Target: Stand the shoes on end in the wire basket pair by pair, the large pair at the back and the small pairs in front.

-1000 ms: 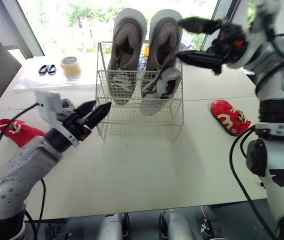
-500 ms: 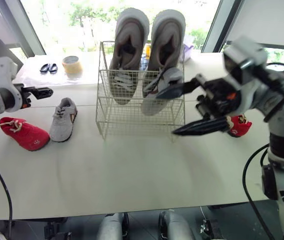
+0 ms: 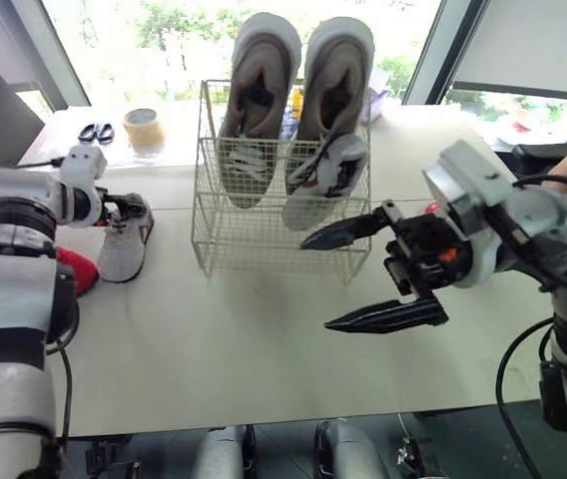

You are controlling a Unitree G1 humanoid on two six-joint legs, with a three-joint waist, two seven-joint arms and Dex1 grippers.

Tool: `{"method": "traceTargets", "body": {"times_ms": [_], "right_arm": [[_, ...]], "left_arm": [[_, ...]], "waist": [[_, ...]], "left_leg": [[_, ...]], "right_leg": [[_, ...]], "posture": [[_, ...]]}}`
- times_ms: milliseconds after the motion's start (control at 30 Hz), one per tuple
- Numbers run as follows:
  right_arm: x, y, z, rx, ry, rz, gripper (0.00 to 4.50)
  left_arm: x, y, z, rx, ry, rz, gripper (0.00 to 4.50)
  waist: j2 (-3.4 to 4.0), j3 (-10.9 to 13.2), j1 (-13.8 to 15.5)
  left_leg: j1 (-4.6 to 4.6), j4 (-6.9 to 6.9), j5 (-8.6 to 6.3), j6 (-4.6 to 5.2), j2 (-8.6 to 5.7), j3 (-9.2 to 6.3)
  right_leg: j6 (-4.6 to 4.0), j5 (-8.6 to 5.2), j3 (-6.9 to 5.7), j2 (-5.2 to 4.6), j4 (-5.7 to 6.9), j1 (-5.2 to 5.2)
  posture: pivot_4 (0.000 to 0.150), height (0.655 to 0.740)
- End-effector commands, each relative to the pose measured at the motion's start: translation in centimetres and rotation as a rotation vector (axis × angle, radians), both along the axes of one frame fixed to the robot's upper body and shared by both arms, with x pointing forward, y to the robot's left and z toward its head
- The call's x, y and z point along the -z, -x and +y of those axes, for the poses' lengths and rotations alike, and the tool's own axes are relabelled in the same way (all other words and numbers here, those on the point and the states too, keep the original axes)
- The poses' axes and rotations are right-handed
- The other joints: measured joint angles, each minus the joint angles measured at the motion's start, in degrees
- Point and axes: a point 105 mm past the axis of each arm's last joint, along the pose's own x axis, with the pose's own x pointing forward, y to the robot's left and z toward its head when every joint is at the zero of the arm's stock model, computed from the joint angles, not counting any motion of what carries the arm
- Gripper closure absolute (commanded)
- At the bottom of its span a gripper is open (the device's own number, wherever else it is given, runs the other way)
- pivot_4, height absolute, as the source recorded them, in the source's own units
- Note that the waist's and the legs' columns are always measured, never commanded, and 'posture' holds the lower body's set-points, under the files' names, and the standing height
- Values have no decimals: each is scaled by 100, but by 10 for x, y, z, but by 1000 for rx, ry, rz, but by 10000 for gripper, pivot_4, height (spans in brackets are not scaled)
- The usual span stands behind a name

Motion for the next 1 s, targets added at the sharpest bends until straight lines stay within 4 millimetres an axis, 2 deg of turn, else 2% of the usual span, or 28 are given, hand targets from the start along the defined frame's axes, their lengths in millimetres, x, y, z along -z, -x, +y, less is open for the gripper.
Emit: {"method": "traceTargets", "body": {"times_ms": [33, 167, 233, 267, 367, 500, 600, 700, 767, 867, 967, 1000], "right_arm": [[-7, 8, -1, 21, -17, -36, 0], [-9, 11, -2, 47, -17, -36, 0], [-10, 10, -4, 66, -15, -38, 0], [-11, 9, -4, 74, -16, -42, 0], [-12, 8, -4, 86, -21, -52, 0], [-13, 10, -8, 101, -17, -63, 0], [-23, 1, -16, 144, -40, -70, 0], [-46, -16, -30, 232, -129, -84, 0], [-57, -23, -36, 263, -178, -86, 0], [-65, -31, -40, 283, -222, -71, 0], [-63, -35, -40, 275, -213, -41, 0], [-58, -35, -41, 263, -197, -5, 0]], "left_arm": [[9, -1, 9, -54, -51, -18, 13512], [12, -4, 5, -52, -46, -28, 33002], [10, -5, 3, -54, -33, -39, 39822], [7, -6, 4, -69, -21, -53, 41667], [-15, -8, 12, -128, 46, -134, 41927], [-71, -8, 20, -174, 189, -307, 41927], [-127, -5, 27, -197, 242, -491, 41927], [-204, 10, 27, -166, 232, -805, 41927], [-244, 30, 17, -155, 201, -1032, 41927], [-274, 75, -20, -140, 157, -1330, 41927], [-280, 110, -52, -142, 250, -1538, 41927], [-276, 116, -81, -78, 253, -1598, 41927]], "waist": [[-2, -1, 4], [-1, -2, 11], [-2, -3, 13], [-2, -3, 12], [-2, -2, 9], [-35, 16, 5], [-53, 25, 9], [-53, 25, 10], [-52, 25, 12], [-51, 24, 16], [-52, 24, 30], [-52, 24, 32]], "left_leg": [[1, 1, -1, 1, 0, -1], [8, 5, -19, 33, 0, -2], [9, 9, -19, 34, 0, -3], [8, 10, -19, 34, 0, -3], [8, 11, -20, 36, 0, -3], [1, 12, -21, 38, 0, -1], [-5, 13, -20, 37, 0, 0], [-6, 29, -23, 41, -1, 2], [-9, 45, -28, 47, 9, -1], [-8, 61, -24, 39, 13, -2], [-9, 84, -28, 47, 8, -3], [-9, 90, -28, 49, 8, -5]], "right_leg": [[0, 0, 0, 0, 1, 2], [-1, 1, 0, -2, 10, 6], [-3, 2, -1, -1, 11, 8], [-3, 3, 0, -1, 11, 8], [-3, 3, 0, -1, 12, 7], [-2, 3, 0, 0, 11, 3], [-1, 4, -2, 3, 7, 1], [0, 4, -1, -2, 6, 8], [0, 4, -1, -5, 7, 11], [1, 4, 5, -12, 7, 24], [17, 12, 8, -13, 7, 39], [25, 17, 7, -12, 4, 45]], "posture": [[1500, 7351], [1500, 7351], [1500, 7351], [1500, 7351], [1500, 7351], [1500, 7351], [1500, 7351], [1500, 7351], [1500, 7351], [1500, 7351], [1500, 7351], [1500, 7351]]}}
